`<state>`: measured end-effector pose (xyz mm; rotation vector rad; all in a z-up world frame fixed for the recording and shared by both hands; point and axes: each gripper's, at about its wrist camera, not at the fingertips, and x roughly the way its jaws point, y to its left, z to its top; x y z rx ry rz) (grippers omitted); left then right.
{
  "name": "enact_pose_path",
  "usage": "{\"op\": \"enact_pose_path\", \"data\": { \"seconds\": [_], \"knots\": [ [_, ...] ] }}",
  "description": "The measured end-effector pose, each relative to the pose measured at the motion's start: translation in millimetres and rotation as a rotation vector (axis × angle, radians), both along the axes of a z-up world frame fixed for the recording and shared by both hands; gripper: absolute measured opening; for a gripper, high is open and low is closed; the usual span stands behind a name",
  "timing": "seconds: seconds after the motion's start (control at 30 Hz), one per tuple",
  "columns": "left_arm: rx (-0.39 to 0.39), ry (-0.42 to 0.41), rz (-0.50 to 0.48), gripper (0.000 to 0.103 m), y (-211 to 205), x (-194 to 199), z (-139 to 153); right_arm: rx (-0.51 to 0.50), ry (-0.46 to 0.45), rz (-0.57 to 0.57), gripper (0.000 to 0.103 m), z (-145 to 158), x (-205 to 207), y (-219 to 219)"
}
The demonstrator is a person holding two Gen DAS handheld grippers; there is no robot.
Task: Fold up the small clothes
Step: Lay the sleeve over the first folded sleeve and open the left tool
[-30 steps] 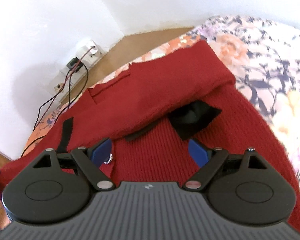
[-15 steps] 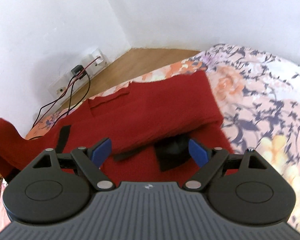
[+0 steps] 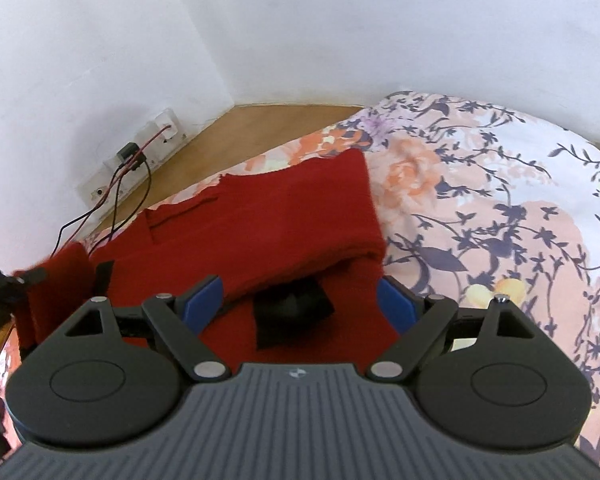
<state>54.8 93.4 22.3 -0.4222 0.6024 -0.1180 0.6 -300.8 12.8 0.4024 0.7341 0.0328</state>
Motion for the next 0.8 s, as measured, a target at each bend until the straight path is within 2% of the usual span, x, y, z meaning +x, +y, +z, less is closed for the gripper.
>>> {"op": "enact_pose_path", "data": {
  "seconds": [0.23,0.4,0.43,0.5,0.67,0.8],
  "knots": [
    [0.038,0.116,-0.028,0.017,-19.9,2.0,-30.6,0.007,0.019,-0.006,0.089,-7.7,-4.9,-8.6],
    [0.071,0.180,-0.030,0.025,-27.3,5.4,-42.5,0.019,0.038,0.013,0.089,-13.2,-4.8,-7.2],
    [0.074,0.184,-0.029,0.027,-27.4,5.0,-42.5,0.021,0.039,0.019,0.089,-13.2,-4.7,-5.6],
    [0.077,0.194,-0.031,0.038,-26.8,1.4,-39.9,0.024,0.041,0.032,0.089,-13.3,-4.4,-2.9],
    [0.122,0.207,-0.031,0.040,-24.4,-15.6,-30.6,0.040,0.045,0.075,0.089,-11.7,-0.3,7.2],
    [0.136,0.223,-0.026,0.046,-17.9,-30.4,-25.0,0.058,0.055,0.127,0.089,-9.6,5.9,18.8]
  ]
}}
